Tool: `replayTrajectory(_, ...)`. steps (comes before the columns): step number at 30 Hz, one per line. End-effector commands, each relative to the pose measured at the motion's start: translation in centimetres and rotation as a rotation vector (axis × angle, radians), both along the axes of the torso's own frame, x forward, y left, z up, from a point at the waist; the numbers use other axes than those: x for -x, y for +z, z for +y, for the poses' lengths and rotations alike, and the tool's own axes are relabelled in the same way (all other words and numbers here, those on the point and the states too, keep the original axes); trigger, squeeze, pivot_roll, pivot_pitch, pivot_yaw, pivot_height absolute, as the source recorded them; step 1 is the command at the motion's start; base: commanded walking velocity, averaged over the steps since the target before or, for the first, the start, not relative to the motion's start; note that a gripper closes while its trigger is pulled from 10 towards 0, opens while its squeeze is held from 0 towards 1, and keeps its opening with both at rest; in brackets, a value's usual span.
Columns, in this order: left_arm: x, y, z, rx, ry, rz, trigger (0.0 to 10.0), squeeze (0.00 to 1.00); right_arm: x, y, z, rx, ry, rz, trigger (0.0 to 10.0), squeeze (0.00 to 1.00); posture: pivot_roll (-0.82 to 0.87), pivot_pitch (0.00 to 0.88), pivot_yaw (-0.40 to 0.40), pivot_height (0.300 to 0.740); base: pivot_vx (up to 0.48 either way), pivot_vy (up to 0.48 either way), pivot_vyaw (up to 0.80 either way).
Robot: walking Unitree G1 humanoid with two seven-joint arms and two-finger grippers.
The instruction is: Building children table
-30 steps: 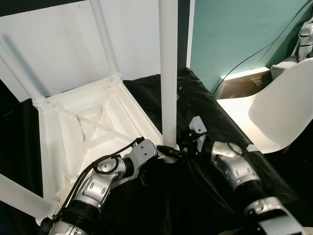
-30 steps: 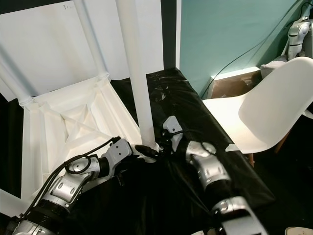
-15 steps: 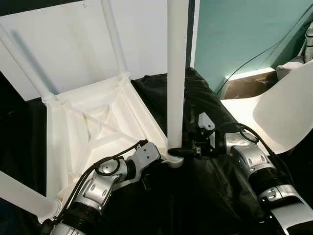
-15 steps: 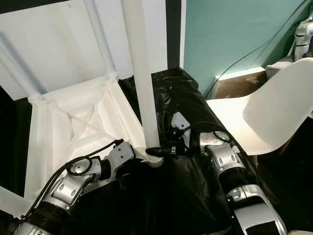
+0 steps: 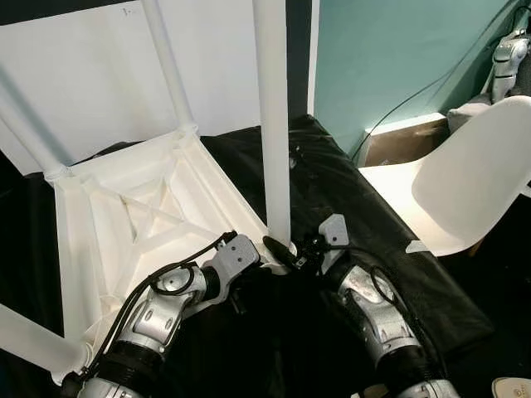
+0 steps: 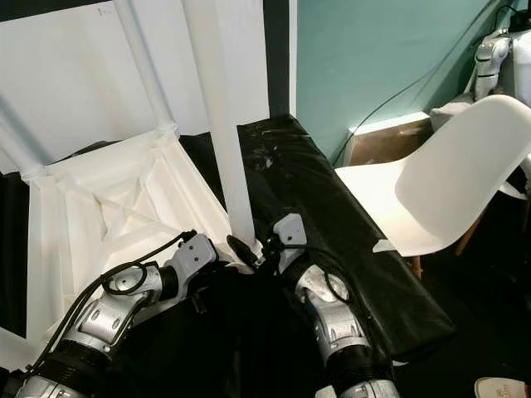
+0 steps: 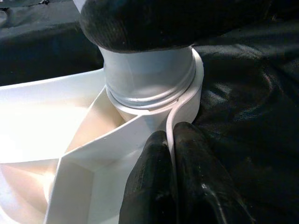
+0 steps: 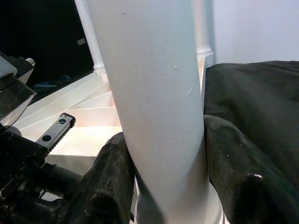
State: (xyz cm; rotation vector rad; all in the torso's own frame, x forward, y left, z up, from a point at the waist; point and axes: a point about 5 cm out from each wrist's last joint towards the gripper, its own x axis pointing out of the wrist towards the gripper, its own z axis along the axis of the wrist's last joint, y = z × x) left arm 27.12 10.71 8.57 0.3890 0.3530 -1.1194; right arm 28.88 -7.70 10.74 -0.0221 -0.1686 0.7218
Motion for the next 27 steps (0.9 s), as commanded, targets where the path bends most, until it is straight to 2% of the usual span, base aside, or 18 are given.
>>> replayTrajectory(1,4.3,-5.6,-0.9,-0.026,-0.061,0.290,10.0,0.00,-1.4,2.5,-2.3,-0.082,-0.204,-0.096,0.0,0.00,0.06,0.000,0.000,0.740,0.000,0.000,0.00)
replayTrajectory(2,4.2,-5.6,-0.9,-0.027,-0.064,0.291,10.0,0.00,-1.4,2.3,-2.3,-0.072,-0.211,-0.091,0.0,0.00,0.06,0.000,0.000,0.740,0.000,0.000,0.00)
replayTrajectory(3,4.2,-5.6,-0.9,-0.027,-0.065,0.291,10.0,0.00,-1.3,2.1,-1.9,-0.057,-0.197,-0.076,3.2,0.00,0.05,0.000,0.002,0.740,0.000,0.000,0.00)
replayTrajectory(4,4.2,-5.6,-0.9,-0.028,-0.067,0.291,10.0,0.00,-1.2,1.7,-1.4,-0.031,-0.165,-0.051,10.0,0.00,0.05,0.000,0.002,0.740,0.000,0.000,0.00)
replayTrajectory(8,4.2,-5.6,-0.9,-0.028,-0.067,0.291,10.0,0.00,-1.1,1.5,-1.0,-0.013,-0.155,-0.034,10.0,0.00,0.05,0.000,0.002,0.740,0.000,0.000,0.00)
replayTrajectory(9,4.2,-5.6,-0.9,-0.028,-0.066,0.291,10.0,0.00,-1.1,1.2,-0.7,-0.002,-0.119,-0.008,10.0,0.00,0.05,0.000,0.004,0.740,0.000,0.000,0.00)
replayTrajectory(10,4.1,-5.6,-0.9,-0.029,-0.066,0.291,10.0,0.00,-1.2,1.1,-0.3,0.016,-0.050,0.011,10.0,1.00,0.05,0.000,0.005,0.740,0.000,0.000,0.00)
replayTrajectory(13,4.1,-5.6,-0.9,-0.030,-0.066,0.290,10.0,0.00,-1.4,1.2,-0.1,0.031,0.011,0.015,10.0,1.00,0.05,0.000,0.005,0.740,0.000,0.000,0.00)
replayTrajectory(14,4.0,-5.6,-0.9,-0.031,-0.065,0.289,10.0,0.00,-1.8,1.5,-0.1,0.059,0.082,0.018,10.0,1.00,0.05,0.000,0.005,0.740,0.000,0.000,0.00)
replayTrajectory(16,4.0,-5.6,-0.9,-0.031,-0.065,0.289,10.0,0.00,-1.8,1.5,-0.1,0.059,0.082,0.018,10.0,1.00,0.05,0.000,0.005,0.740,0.000,0.000,0.00)
replayTrajectory(17,3.9,-5.6,-0.9,-0.032,-0.064,0.288,10.0,0.00,-2.3,1.8,-0.2,0.087,0.155,0.023,10.0,0.00,0.05,0.000,0.004,0.740,0.000,0.000,0.00)
replayTrajectory(20,3.8,-5.6,-0.8,-0.032,-0.061,0.285,10.0,0.00,-3.0,2.3,-0.7,0.193,0.371,0.042,10.0,0.00,0.06,0.000,0.002,0.740,0.000,0.000,0.00)
replayTrajectory(25,3.7,-5.7,-0.7,-0.033,-0.054,0.286,10.0,0.00,-3.0,2.2,-0.9,0.254,0.473,0.061,10.0,0.00,0.07,0.000,-0.006,0.740,0.000,0.000,0.00)
replayTrajectory(26,3.7,-5.7,-0.6,-0.033,-0.050,0.286,10.0,0.00,-2.9,2.2,-1.1,0.286,0.529,0.068,5.3,0.00,0.07,0.000,-0.007,0.740,0.000,0.000,0.00)
replayTrajectory(27,3.7,-5.7,-0.6,-0.033,-0.050,0.286,10.0,0.00,-2.9,2.2,-1.1,0.286,0.529,0.068,5.3,0.00,0.07,0.000,-0.007,0.740,0.000,0.000,0.00)
